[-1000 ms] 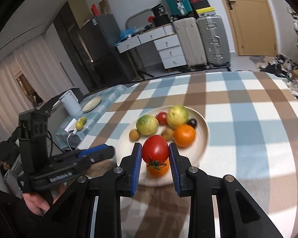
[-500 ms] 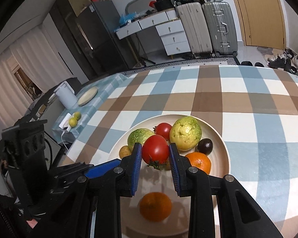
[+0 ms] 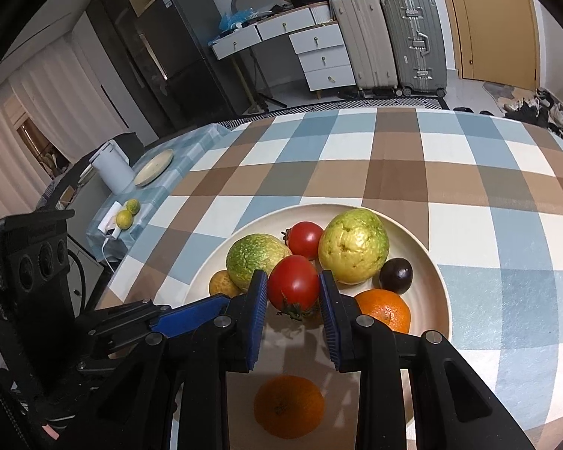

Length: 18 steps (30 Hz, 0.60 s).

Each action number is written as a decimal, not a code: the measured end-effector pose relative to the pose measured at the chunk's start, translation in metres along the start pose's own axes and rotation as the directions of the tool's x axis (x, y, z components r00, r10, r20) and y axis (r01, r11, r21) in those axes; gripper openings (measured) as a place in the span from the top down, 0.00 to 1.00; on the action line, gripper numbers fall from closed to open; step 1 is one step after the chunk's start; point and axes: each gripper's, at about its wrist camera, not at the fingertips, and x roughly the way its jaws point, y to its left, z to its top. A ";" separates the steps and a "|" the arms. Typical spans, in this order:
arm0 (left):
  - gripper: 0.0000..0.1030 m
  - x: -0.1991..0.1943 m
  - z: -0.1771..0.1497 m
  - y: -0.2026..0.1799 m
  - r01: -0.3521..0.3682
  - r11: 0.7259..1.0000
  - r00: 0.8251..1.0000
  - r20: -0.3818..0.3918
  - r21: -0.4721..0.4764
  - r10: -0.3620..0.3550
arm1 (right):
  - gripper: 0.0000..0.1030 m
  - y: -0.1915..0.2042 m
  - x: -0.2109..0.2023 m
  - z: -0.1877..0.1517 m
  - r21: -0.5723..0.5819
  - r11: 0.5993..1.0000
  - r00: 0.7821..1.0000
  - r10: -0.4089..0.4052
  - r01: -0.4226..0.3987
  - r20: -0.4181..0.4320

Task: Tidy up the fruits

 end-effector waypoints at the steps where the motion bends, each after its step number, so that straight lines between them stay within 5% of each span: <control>1: 0.79 0.000 0.000 0.000 0.000 1.000 1.000 0.001 -0.001 0.000 | 0.72 0.001 0.000 0.000 -0.002 1.000 1.000 -0.001 0.001 0.002; 18: 0.72 -0.023 -0.006 -0.019 -0.057 0.996 0.998 0.041 0.070 0.054 | 0.49 -0.004 -0.049 -0.012 0.012 1.000 0.993 -0.012 0.010 0.122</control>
